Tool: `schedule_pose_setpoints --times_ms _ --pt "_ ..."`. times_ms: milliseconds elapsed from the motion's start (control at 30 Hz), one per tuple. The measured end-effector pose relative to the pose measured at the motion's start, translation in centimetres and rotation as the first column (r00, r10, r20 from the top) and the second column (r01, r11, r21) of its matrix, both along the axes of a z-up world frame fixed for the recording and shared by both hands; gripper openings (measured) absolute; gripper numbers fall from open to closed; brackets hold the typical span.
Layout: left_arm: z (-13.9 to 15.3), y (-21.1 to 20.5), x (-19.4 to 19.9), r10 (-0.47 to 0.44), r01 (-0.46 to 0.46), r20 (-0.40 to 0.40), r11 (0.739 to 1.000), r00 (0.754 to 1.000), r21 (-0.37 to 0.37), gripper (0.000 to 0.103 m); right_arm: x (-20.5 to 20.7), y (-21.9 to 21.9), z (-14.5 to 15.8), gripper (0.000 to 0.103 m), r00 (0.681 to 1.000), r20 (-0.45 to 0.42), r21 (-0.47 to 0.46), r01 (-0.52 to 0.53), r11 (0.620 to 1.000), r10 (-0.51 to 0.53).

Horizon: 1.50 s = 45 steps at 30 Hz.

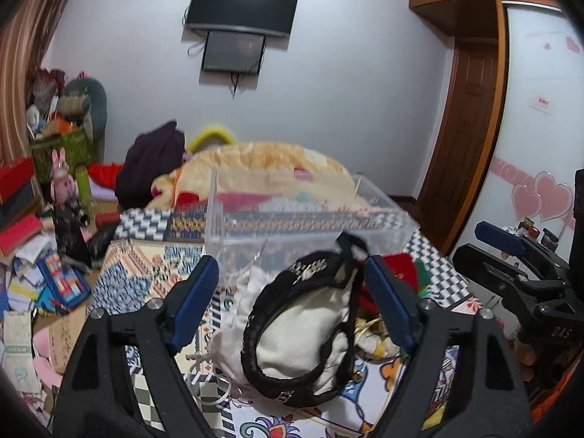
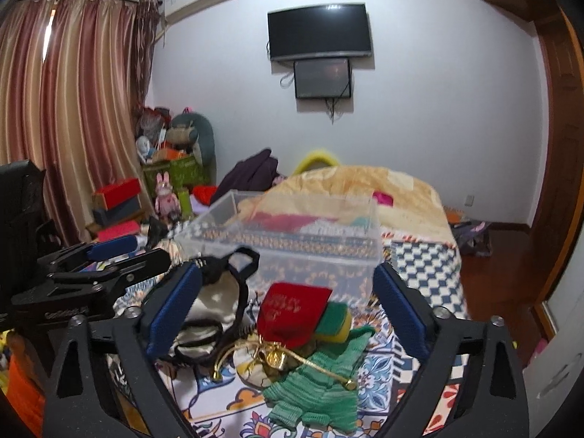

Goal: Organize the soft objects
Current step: 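Grasp the black-trimmed white cloth with left gripper while right grasps red velvet pouch, then carry both held items over the clear box and open both grippers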

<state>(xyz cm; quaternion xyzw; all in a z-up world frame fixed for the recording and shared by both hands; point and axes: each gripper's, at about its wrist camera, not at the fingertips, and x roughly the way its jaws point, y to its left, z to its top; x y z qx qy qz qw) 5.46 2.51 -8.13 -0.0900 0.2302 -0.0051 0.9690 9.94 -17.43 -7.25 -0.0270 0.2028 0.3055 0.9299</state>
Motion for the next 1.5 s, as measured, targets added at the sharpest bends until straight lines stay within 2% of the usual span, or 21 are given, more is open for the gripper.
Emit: schedule_pose_setpoints --times_ms 300,467,567,633,700,833,867,1100,1367,1400,1467,1500 --pt "-2.6 0.5 1.8 -0.043 0.041 -0.081 0.999 0.996 -0.03 0.047 2.1 0.7 -2.7 0.059 0.992 -0.122 -0.035 -0.041 0.999 0.037" --pt "-3.5 0.8 2.4 -0.038 0.036 -0.101 0.999 0.994 -0.025 0.037 2.9 1.1 -4.1 0.054 0.984 -0.175 -0.052 -0.042 0.998 0.033" --pt "-3.8 1.0 2.5 -0.038 0.035 -0.096 0.999 0.995 -0.025 0.032 3.0 1.2 -4.5 0.05 0.985 -0.174 -0.073 -0.023 0.997 0.01" --pt "-3.8 1.0 2.5 -0.035 0.033 -0.09 0.999 0.995 -0.019 0.028 3.1 1.3 -4.5 0.041 0.986 -0.169 -0.084 -0.014 0.996 -0.001" --pt "-3.7 0.9 2.4 -0.034 0.033 -0.084 0.999 0.996 -0.01 0.025 3.0 1.2 -4.5 0.036 0.987 -0.161 -0.088 -0.005 0.996 -0.009" --pt "-3.3 0.6 2.0 -0.034 0.034 -0.067 0.999 0.997 -0.005 0.019 2.9 1.2 -4.2 0.012 0.99 -0.141 -0.105 0.005 0.994 -0.02" --pt "-3.2 0.6 1.8 -0.038 0.037 -0.062 0.999 0.997 -0.01 0.018 2.8 1.3 -4.1 0.011 0.991 -0.134 -0.107 0.009 0.994 -0.023" --pt "-2.0 0.6 0.8 -0.05 0.049 -0.023 0.999 0.998 -0.018 0.015 2.1 1.7 -3.1 0.011 0.992 -0.12 -0.081 -0.056 0.995 0.046" --pt "-1.4 0.6 0.4 -0.047 0.047 -0.003 0.999 0.999 -0.023 0.015 2.1 3.3 -4.1 0.013 0.982 -0.152 -0.101 -0.124 0.987 0.108" --pt "-1.5 0.7 0.5 -0.045 0.045 -0.007 0.999 0.999 -0.026 0.015 2.2 3.4 -4.3 0.017 0.982 -0.158 -0.106 -0.124 0.987 0.107" --pt "-1.6 0.8 0.6 -0.048 0.048 -0.012 0.998 0.999 -0.037 0.015 2.5 3.6 -4.7 0.03 0.977 -0.179 -0.11 -0.138 0.984 0.117" --pt "-1.6 0.9 0.6 -0.049 0.048 -0.014 0.998 0.999 -0.042 0.015 2.5 3.6 -4.9 0.04 0.975 -0.186 -0.104 -0.143 0.984 0.122"
